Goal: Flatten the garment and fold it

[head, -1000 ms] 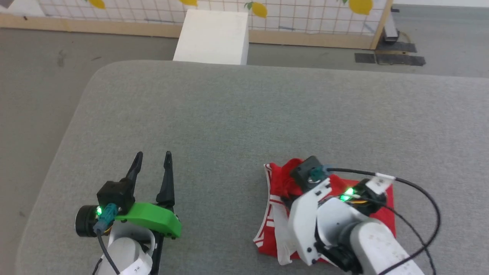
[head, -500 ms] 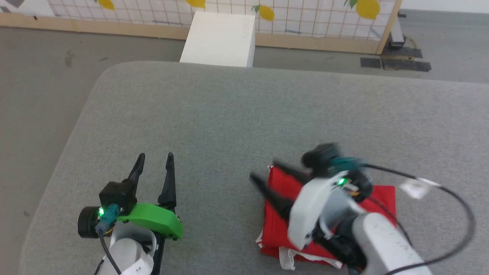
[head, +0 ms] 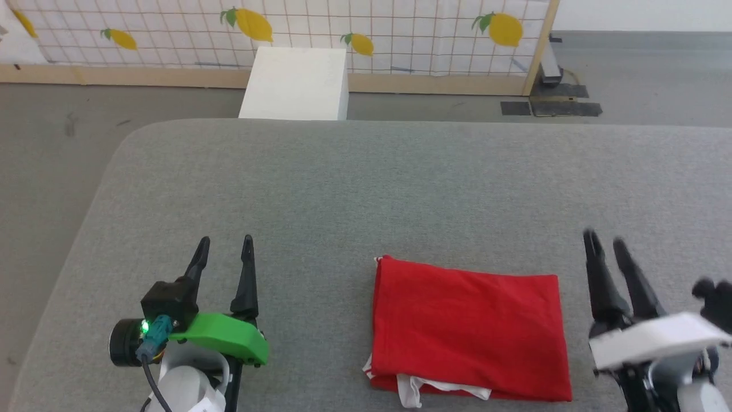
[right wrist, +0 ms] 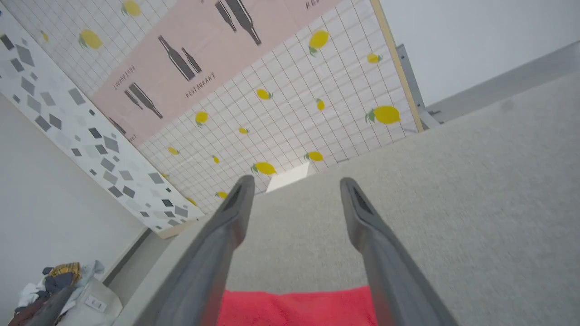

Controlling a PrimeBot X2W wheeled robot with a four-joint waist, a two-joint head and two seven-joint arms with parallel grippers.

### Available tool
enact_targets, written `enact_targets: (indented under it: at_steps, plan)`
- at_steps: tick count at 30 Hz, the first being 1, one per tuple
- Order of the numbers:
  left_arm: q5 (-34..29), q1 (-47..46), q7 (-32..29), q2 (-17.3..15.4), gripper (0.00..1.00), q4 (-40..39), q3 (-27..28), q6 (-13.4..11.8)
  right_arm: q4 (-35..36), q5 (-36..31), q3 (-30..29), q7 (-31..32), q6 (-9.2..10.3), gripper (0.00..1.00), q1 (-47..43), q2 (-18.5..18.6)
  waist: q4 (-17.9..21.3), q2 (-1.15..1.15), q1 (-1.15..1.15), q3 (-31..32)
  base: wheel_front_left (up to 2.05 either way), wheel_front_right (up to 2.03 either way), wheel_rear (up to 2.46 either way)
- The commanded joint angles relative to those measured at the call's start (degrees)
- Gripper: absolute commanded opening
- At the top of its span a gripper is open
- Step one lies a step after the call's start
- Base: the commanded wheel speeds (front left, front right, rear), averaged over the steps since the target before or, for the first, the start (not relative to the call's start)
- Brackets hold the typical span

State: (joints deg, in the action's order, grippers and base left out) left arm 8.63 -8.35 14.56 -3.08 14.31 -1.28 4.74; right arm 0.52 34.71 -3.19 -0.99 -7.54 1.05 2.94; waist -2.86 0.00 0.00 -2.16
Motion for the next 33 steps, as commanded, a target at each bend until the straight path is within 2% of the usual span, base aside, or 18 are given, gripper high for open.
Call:
enact_targets:
  at_steps: [1, 5, 10, 14, 19, 20, 21, 22, 23, 29, 33]
  plan:
    - [0.01, 0.3, 0.44, 0.2, 1.0, -0.21, 0.06, -0.21, -2.31, 2.37, -1.0, 0.09, 0.05, 1.0, -1.03, -0.06, 0.35, 0.0, 0.0, 0.01, 0.0, 0.0, 0.0]
    - [0.0, 0.24, 0.44, 0.2, 1.0, -0.52, 0.09, -0.29, -9.88, 8.48, -2.36, 2.21, 0.05, 1.0, -1.51, -0.06, 0.62, 0.0, 0.0, -0.24, 0.0, 0.0, 0.0]
    - [0.04, -0.11, 0.44, 0.2, 1.0, -0.56, -0.07, -0.24, -18.6, 11.49, -2.27, 7.6, 0.05, 1.0, 0.26, -0.06, 0.51, 0.0, 0.0, -0.64, 0.0, 0.0, 0.0]
    - [0.15, -0.32, 0.44, 0.2, 1.0, -0.34, -0.39, -0.23, -24.36, 12.63, -1.6, 12.59, 0.05, 1.0, 2.53, -0.06, 0.21, 0.0, 0.0, -0.8, 0.0, 0.0, 0.0]
    - [0.27, -0.47, 0.44, 0.2, 1.0, -0.15, -0.65, -0.32, -28.83, 10.73, -0.36, 19.0, 0.05, 1.0, 4.73, -0.06, -0.12, 0.0, 0.0, -0.96, 0.0, 0.0, 0.0]
    - [0.3, -0.51, 0.44, 0.2, 1.0, -0.15, -0.68, -0.35, -29.11, 10.1, -0.24, 19.97, 0.05, 0.72, 5.14, -0.06, -0.14, 0.0, 0.0, -1.04, 0.0, 0.0, 0.0]
    - [0.3, -0.54, 0.44, 0.2, 1.0, -0.17, -0.67, -0.38, -29.14, 9.34, -0.23, 20.47, 0.05, 0.35, 5.45, -0.06, -0.11, 0.0, 0.0, -1.1, 0.0, 0.0, 0.0]
    - [0.29, -0.54, 0.44, 0.2, 1.0, -0.25, -0.58, -0.44, -28.9, 8.08, -0.2, 21.01, 0.05, 0.14, 5.87, -0.06, 0.04, 0.0, 0.0, -1.21, 0.0, 0.0, 0.0]
    - [0.27, -0.51, 0.44, 0.2, 1.0, -0.36, -0.47, -0.5, -28.51, 6.86, -0.11, 21.49, 0.05, 0.0, 6.22, -0.06, 0.24, 0.0, 0.0, -1.34, 0.0, 0.0, 0.0]
    - [-0.36, -0.32, 0.44, 0.17, 1.0, -1.86, 0.97, -0.82, -20.78, -9.27, 2.34, 28.23, 0.05, 0.0, 9.96, -0.06, 4.08, 0.0, 0.0, -3.03, 0.0, 0.0, 0.0]
    - [-0.86, -0.72, 0.44, 0.07, 1.0, -3.24, 1.9, -0.83, -13.92, -20.71, 7.48, 33.42, 0.05, 0.0, 14.0, 1.86, 8.45, 0.0, 0.0, -4.83, 0.0, 0.0, 0.0]
